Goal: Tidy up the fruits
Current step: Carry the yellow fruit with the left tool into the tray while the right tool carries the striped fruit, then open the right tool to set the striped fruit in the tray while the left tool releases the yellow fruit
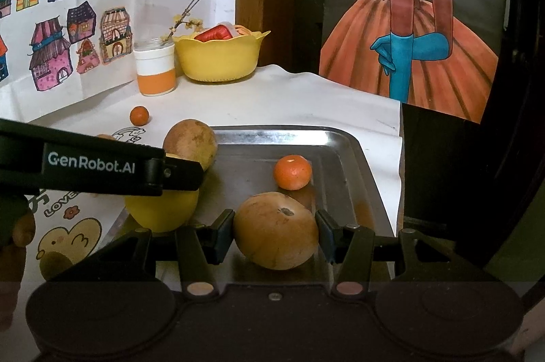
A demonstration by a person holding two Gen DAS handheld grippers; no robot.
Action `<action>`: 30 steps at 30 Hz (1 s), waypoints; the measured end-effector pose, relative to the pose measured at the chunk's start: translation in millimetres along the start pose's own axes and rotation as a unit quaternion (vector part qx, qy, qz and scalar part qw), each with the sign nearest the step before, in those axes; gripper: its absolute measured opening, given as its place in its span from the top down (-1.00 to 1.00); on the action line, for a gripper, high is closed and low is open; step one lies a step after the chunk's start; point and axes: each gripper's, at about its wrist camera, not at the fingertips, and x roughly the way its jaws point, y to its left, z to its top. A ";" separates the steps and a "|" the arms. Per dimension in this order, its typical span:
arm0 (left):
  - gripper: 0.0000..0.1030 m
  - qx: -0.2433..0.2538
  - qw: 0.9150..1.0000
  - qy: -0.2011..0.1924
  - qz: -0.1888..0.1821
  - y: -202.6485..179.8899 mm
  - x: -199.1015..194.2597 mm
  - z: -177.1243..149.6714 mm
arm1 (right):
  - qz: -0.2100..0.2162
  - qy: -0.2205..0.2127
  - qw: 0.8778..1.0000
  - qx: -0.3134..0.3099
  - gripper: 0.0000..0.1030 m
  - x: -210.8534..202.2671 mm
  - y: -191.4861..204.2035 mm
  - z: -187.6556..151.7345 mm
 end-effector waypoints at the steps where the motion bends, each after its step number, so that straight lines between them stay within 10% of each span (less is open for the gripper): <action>1: -0.21 0.000 1.000 0.000 0.000 -0.1 -0.1 0.1 | 0.000 0.000 1.000 0.000 -0.02 0.2 -0.1 0.2; 18: -0.23 0.012 1.000 -0.001 -0.005 -0.7 2.0 -0.4 | -0.002 0.000 1.000 -0.001 -0.07 0.4 -0.7 -0.5; 30: -0.54 0.009 1.000 -0.008 -0.005 1.5 -7.4 -1.4 | -0.010 -0.008 1.000 0.006 -0.63 -6.8 0.0 -2.2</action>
